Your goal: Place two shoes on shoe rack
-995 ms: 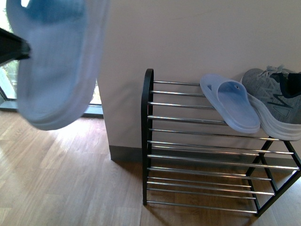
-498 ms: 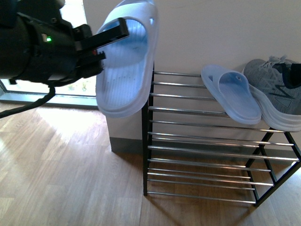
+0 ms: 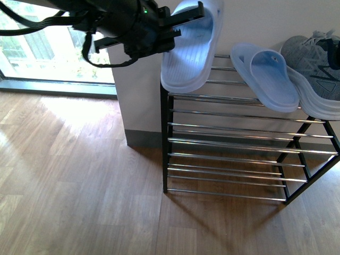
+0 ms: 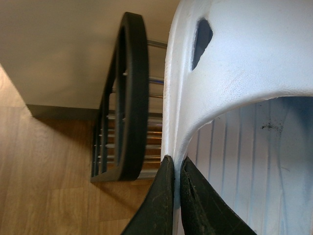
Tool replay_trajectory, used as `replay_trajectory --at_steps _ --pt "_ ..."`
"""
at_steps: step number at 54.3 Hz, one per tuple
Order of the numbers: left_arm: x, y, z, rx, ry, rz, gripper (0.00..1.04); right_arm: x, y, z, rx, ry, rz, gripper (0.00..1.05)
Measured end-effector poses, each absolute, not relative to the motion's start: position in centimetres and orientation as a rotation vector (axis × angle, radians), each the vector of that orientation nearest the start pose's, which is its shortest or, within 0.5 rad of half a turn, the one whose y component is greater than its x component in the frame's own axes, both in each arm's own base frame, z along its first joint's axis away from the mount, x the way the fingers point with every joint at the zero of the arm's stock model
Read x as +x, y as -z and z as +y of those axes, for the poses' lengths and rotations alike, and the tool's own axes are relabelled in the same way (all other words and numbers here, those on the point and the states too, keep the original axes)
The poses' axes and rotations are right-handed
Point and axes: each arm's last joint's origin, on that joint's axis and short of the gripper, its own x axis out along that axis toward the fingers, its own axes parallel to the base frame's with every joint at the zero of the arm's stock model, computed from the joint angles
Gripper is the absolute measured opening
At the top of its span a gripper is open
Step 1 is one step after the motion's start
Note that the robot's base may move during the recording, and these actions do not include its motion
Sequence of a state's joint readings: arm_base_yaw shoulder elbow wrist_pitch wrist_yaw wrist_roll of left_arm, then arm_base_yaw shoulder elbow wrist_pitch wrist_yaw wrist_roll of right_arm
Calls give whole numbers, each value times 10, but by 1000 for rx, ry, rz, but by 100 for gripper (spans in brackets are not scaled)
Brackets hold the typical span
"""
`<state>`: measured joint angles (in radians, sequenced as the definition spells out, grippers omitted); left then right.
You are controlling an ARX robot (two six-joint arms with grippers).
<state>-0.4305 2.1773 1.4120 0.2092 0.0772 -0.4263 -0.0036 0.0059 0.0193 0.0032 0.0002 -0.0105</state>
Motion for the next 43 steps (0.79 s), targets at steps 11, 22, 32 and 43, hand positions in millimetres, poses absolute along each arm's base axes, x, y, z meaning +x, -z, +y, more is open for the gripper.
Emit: replay_trajectory --at_steps 11,22,32,43 --pt "465 -138 -233 -314 415 671 2 97 -170 0 -11 4 -17 96" --pt "485 -116 -242 -331 369 726 2 97 -170 0 -11 4 -17 95" --pt "496 -94 -243 -338 338 762 2 97 -170 0 -11 4 -17 95" --pt "499 -84 -246 -347 334 776 2 97 -170 0 -11 4 -17 95"
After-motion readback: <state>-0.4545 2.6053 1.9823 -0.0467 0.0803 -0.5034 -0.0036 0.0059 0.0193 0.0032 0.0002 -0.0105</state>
